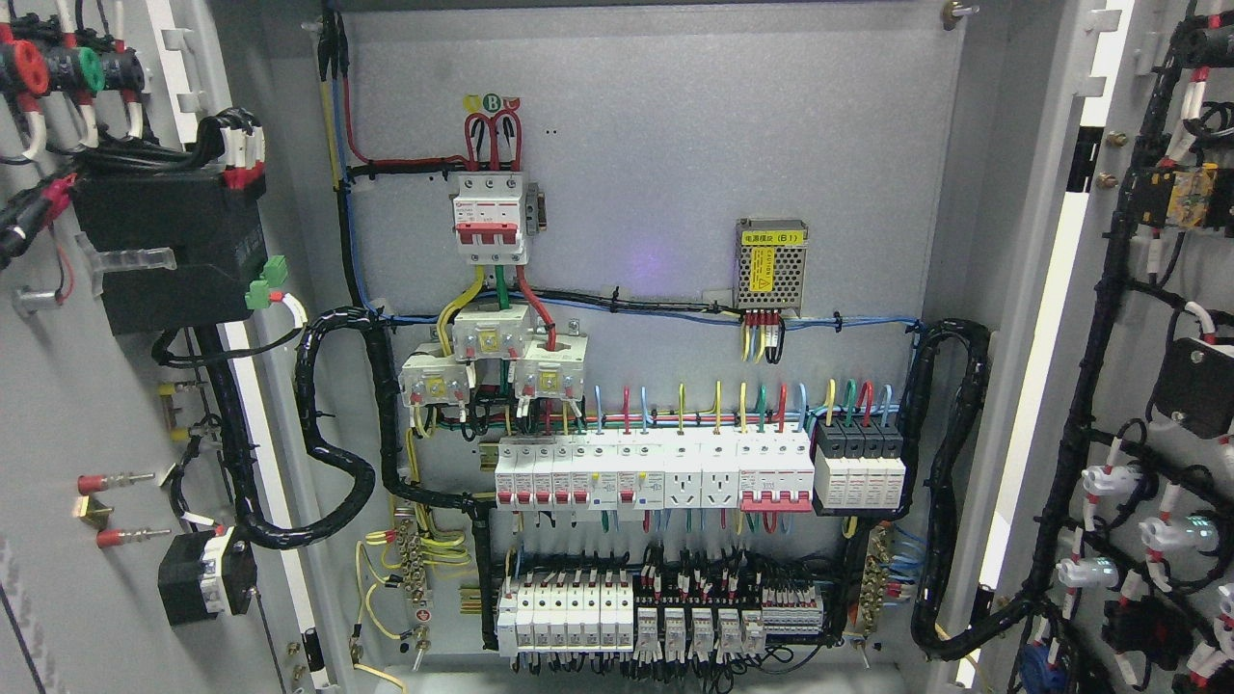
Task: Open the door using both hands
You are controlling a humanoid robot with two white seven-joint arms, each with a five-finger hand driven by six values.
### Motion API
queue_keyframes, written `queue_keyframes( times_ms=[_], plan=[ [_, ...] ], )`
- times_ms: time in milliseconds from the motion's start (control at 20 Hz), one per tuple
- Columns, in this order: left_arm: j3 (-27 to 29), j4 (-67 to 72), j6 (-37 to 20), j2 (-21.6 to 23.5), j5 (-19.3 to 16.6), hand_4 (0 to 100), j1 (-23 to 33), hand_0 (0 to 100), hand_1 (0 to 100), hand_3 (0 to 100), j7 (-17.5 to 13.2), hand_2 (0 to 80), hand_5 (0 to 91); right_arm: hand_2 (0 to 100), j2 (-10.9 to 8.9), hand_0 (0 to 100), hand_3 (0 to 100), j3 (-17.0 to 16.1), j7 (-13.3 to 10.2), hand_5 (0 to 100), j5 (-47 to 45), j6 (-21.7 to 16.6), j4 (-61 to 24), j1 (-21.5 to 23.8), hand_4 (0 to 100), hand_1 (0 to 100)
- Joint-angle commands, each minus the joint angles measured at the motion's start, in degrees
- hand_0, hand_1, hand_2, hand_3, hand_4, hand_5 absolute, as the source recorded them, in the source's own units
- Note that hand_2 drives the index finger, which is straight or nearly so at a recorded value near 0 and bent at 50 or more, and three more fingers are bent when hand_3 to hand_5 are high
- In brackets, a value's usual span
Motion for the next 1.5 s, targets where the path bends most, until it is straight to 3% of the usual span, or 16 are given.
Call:
queue_keyframes(
  times_ms=[0,952,1453],
  plan=[
    [0.84,-2.77,-9.53,-0.56,0.68,3,-1.02,0,0,0,0.02,0.0,0.0,0,-2.08,0,0,-3.55,0.06,0,-2.53,-1.44,-1.63,0.58,0,0],
    [4.44,-2.33,-12.61,0.49,7.26,3,-3.92,0,0,0,0.46,0.0,0.0,0,-3.05,0,0,-3.38,0.77,0,-8.94,-1.35,1.18,1.54,0,0],
    [8.57,-1.98,-14.72,2.60,11.92,3,-3.92,0,0,0,0.20,0.0,0.0,0,-5.33,0,0,-4.43,2.53,0,-15.36,-1.35,1.53,1.90,0,0]
  ],
)
